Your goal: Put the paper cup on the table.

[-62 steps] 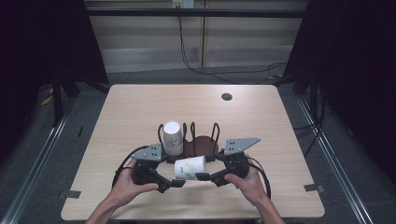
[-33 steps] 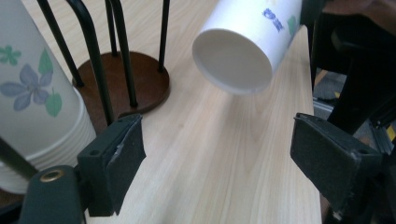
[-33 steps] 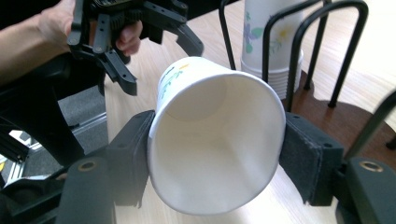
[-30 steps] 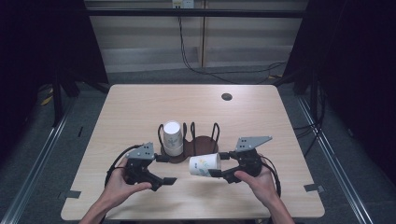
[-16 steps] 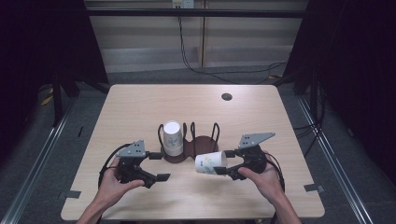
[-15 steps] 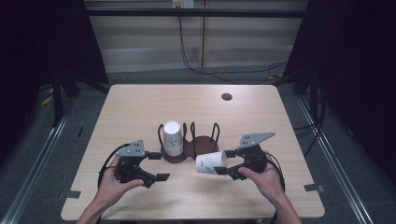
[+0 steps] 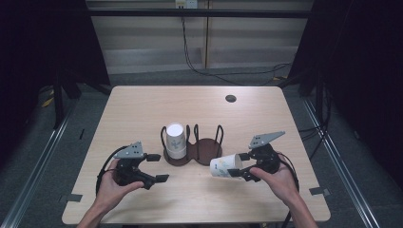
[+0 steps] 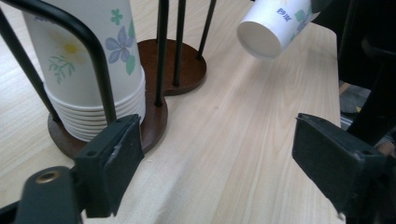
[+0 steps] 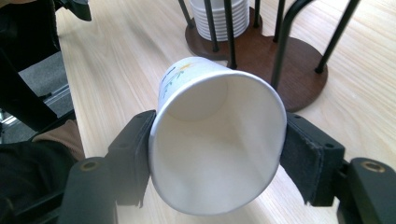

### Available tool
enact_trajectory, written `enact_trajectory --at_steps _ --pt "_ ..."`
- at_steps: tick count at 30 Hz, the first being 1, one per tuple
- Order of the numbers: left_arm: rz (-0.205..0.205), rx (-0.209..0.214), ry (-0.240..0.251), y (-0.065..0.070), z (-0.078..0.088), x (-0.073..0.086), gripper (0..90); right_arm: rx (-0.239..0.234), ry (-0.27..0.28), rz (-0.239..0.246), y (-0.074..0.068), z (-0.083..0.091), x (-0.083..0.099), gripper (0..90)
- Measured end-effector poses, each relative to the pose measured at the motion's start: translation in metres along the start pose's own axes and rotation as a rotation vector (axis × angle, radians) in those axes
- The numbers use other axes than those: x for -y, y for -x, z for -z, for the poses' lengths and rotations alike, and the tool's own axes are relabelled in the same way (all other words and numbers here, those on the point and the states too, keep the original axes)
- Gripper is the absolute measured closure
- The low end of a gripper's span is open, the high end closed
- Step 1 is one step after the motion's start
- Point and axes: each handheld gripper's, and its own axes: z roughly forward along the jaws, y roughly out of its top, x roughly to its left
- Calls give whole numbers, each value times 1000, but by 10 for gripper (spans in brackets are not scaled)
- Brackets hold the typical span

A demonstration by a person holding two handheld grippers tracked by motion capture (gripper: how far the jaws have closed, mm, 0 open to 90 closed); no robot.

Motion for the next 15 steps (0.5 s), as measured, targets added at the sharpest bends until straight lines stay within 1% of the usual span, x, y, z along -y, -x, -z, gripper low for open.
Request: enact_trajectory --at_steps 1,3,4,6,8,9,11,13,15 --pt "6 -4 9 0 0 1 159 11 -1 -4 1 2 0 314" --pt "-7 -18 -3 -1 0 1 159 21 -2 -10 3 7 1 314" --pt "-8 -22 0 -1 0 2 159 28 -8 -18 4 9 2 314" --pt "-11 -15 -3 -1 0 2 159 42 -19 -18 6 11 2 314" --pt "-26 -10 -5 0 -1 2 159 51 -24 -22 8 13 2 313" --pt "-28 -5 -4 0 -1 2 159 52 -29 -34 9 14 1 314" --pt "-33 0 -1 0 0 2 159 63 -50 -32 11 14 1 313" --pt "-29 -2 0 0 0 2 159 81 -64 -35 14 14 -1 313" --pt "-14 16 10 -1 1 2 160 91 -70 -40 16 16 -2 312"
